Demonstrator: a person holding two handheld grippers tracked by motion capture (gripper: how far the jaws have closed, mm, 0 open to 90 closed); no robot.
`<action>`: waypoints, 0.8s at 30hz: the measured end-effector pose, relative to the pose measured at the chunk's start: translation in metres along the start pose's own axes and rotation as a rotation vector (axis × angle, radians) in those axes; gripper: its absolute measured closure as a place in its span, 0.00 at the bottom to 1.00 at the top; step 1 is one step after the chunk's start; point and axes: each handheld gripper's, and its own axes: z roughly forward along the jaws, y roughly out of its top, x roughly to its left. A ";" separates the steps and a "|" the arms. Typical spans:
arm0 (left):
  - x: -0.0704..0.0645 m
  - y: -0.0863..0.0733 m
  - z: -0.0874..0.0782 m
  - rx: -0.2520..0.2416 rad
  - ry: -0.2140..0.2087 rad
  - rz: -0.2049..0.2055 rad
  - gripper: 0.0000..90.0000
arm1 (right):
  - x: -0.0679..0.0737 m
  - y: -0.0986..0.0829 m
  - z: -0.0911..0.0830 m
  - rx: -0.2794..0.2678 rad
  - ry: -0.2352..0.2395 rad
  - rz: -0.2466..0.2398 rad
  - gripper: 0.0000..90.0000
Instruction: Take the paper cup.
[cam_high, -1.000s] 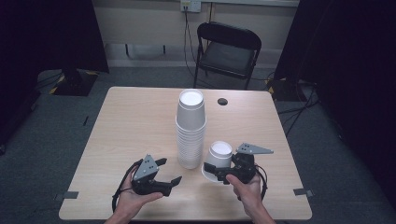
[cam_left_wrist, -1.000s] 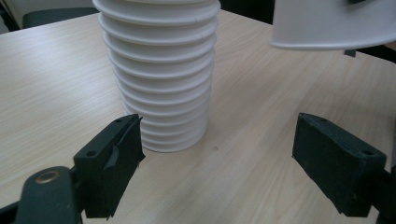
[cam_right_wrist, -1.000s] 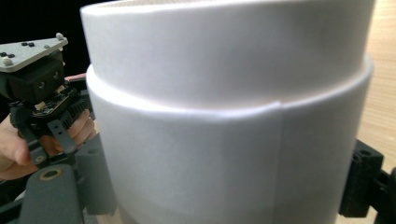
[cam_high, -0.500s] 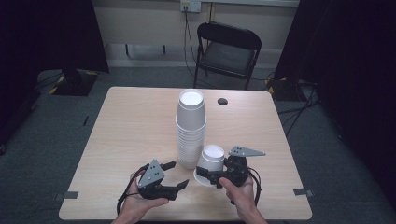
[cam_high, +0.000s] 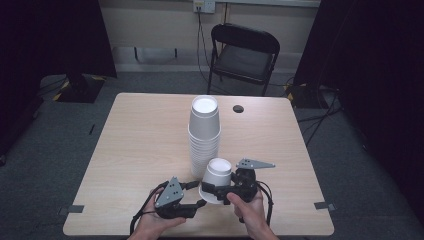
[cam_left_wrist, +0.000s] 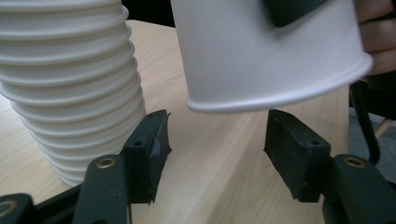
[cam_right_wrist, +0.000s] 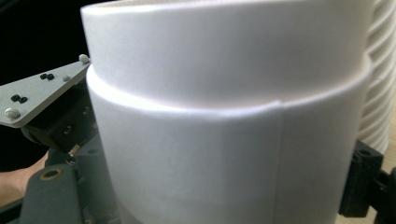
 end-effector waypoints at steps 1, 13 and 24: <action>0.000 0.000 0.000 -0.004 0.010 0.009 0.45 | 0.000 0.000 0.000 0.000 0.000 0.000 0.18; -0.001 0.002 0.001 -0.054 0.050 0.029 0.72 | 0.003 -0.003 0.006 0.020 0.018 0.073 0.18; 0.001 -0.001 0.001 -0.043 0.078 0.063 0.88 | 0.008 -0.007 0.011 0.004 0.039 0.101 0.18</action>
